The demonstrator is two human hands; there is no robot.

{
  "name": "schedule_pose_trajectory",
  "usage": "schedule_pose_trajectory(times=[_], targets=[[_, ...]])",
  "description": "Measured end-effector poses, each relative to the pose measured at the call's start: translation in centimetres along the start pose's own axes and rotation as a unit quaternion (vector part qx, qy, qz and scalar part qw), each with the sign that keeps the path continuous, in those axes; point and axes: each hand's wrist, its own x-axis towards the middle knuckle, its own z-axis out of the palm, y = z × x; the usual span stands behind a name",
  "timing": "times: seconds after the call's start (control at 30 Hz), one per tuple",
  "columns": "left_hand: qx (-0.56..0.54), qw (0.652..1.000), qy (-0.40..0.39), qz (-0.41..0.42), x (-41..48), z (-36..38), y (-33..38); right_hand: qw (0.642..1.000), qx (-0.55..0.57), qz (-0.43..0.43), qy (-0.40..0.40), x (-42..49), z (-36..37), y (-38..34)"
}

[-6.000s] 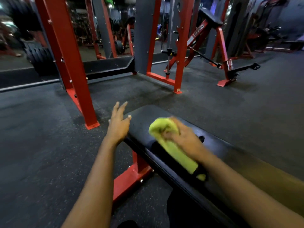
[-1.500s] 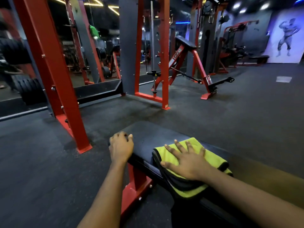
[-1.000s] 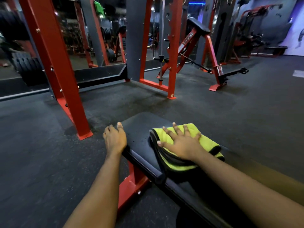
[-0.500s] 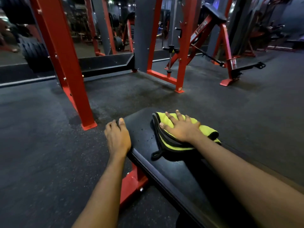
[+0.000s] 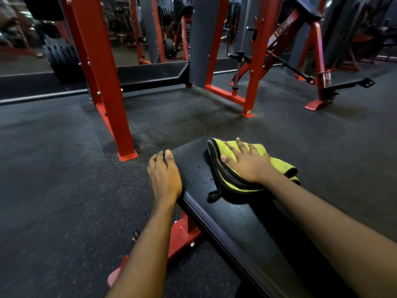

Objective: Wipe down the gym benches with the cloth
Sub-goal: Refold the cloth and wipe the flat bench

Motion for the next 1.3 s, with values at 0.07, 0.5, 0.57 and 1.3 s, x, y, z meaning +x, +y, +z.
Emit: schedule_pose_trajectory(times=[0.07, 0.5, 0.57, 1.3], targets=[[-0.004, 1.0, 0.0, 0.002, 0.1, 0.1, -0.1, 1.0, -0.009, -0.017, -0.001, -1.0, 0.4, 0.3], [-0.047, 0.998, 0.025, -0.016, 0.1, 0.3, -0.3, 0.998, -0.019, -0.065, -0.003, 1.5, -0.1, -0.7], [-0.055, 0.998, 0.028, -0.019, 0.2, 0.3, -0.3, 0.997, -0.031, -0.075, -0.002, -0.1, 0.1, -0.3], [-0.12, 0.974, -0.184, -0.045, 2.9, -5.5, -2.1, 0.997, -0.019, -0.075, 0.016, -6.4, 1.1, -7.4]])
